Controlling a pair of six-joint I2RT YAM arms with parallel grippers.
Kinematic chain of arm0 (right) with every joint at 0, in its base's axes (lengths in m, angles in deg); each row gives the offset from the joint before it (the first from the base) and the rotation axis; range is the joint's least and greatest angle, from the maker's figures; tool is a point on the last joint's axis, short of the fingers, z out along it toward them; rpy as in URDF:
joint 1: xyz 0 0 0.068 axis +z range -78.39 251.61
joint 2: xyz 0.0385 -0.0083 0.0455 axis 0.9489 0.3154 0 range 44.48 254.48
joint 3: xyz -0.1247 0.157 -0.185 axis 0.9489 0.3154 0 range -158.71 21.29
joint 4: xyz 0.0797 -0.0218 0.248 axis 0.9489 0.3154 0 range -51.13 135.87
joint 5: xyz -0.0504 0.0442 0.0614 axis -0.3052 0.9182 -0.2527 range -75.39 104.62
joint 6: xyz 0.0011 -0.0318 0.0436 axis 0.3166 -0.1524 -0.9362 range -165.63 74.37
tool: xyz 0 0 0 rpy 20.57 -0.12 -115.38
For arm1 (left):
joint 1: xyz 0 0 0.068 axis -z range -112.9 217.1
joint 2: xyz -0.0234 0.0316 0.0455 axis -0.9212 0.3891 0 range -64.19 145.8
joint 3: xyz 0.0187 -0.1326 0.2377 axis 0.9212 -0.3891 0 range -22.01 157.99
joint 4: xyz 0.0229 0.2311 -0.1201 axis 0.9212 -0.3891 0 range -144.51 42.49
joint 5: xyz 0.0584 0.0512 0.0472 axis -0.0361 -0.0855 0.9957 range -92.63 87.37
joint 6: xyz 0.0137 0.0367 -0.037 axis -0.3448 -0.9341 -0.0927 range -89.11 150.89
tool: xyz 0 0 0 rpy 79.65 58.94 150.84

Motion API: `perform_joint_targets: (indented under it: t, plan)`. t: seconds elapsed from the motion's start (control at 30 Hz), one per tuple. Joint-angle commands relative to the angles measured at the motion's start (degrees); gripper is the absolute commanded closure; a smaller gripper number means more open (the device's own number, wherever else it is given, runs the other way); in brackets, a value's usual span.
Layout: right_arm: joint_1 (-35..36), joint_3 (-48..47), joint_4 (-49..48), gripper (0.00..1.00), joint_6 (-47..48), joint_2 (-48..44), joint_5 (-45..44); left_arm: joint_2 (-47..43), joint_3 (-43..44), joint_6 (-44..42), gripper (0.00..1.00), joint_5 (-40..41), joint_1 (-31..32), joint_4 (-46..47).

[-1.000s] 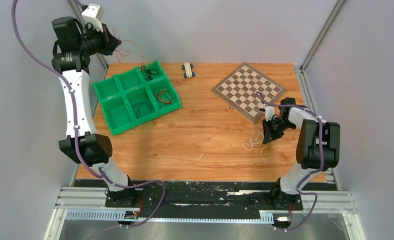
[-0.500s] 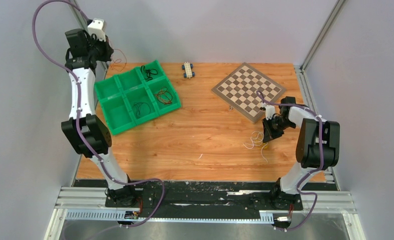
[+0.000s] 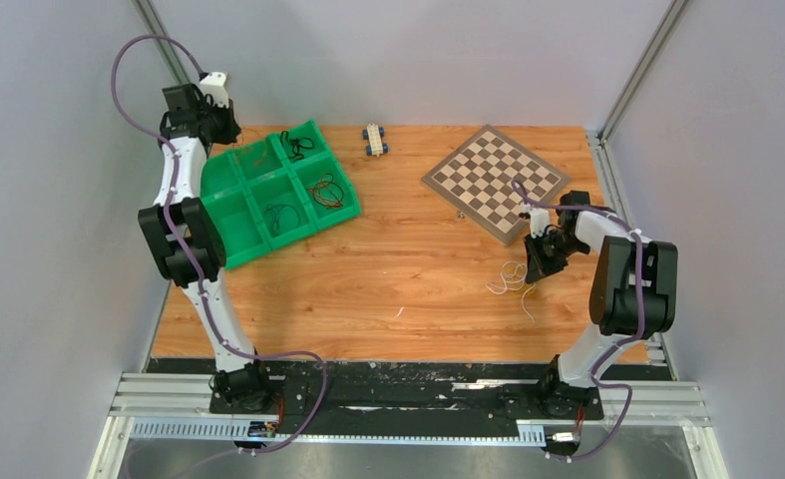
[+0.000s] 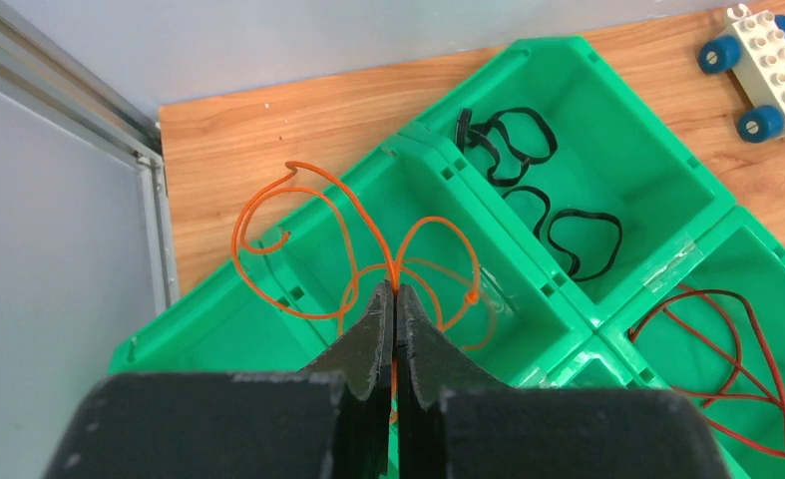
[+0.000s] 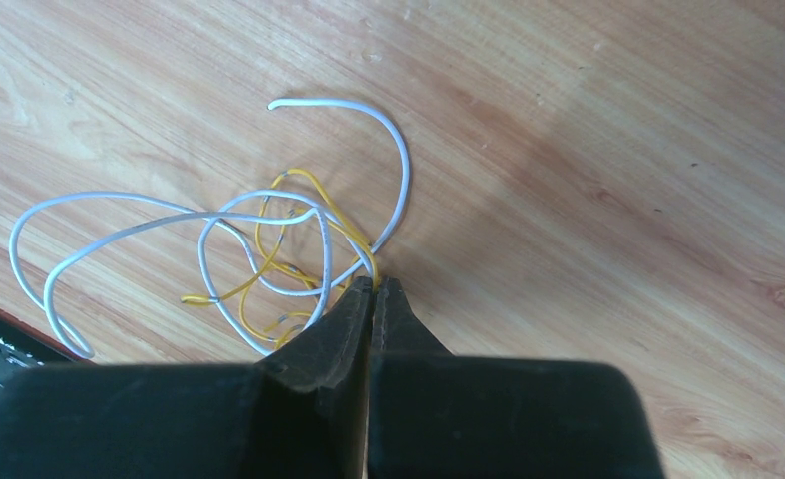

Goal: Untangle the cables

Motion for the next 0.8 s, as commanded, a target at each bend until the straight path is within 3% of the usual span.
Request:
perform_joint_targets:
  t: [0.0, 0.33, 0.57, 0.67, 0.77]
  plan:
    - [-0.30, -2.44, 0.67, 1.00, 0.33, 0.32, -0.39, -0.05, 1.18, 0.84, 1.00, -0.93, -0.28, 3.64]
    - [-0.31, -4.96, 1.92, 1.00, -0.17, 1.51, 0.71, 2.75, -0.75, 6.41, 1.00, -7.04, -0.11, 5.53]
    - [-0.28, -6.80, 5.26, 1.00, 0.67, 0.28, 1.54, 5.43, -0.85, 5.18, 0.98, -7.67, 0.39, 5.23]
    - [-0.34, -7.74, 6.14, 1.00, 1.29, -0.13, 1.77, 5.74, -0.52, 4.34, 0.85, -8.29, 0.56, 1.97]
    - [-0.23, -8.67, 6.61, 1.00, 1.52, -0.79, 3.82, 4.06, -1.08, 3.22, 0.63, -8.82, 0.52, -0.24]
